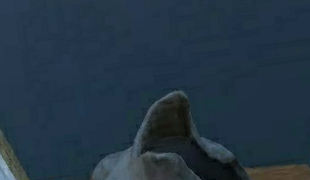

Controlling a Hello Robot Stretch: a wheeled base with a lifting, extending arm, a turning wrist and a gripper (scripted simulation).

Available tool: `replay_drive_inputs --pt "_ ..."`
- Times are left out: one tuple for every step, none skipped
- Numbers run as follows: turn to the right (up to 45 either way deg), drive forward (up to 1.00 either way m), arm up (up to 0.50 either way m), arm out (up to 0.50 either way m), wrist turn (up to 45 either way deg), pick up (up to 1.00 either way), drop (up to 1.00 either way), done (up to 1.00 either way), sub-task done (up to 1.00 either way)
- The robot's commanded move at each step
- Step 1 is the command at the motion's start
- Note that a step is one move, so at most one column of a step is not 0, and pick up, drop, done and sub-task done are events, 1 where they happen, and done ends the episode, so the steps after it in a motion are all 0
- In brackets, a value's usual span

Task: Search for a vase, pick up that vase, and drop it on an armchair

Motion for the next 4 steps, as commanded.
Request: replay_drive_inputs --pt "42.0 0.00 0.00 0.00 0.0 0.00 0.00 0.00 0.00" --pt "0.0 0.05 0.00 0.00 0.0 0.00 0.00 0.00 0.00" --pt "-45.0 0.00 0.00 0.00 0.0 0.00 0.00 0.00 0.00" --pt "-24.0 0.00 0.00 0.00 0.0 0.00 0.00 0.00 0.00"
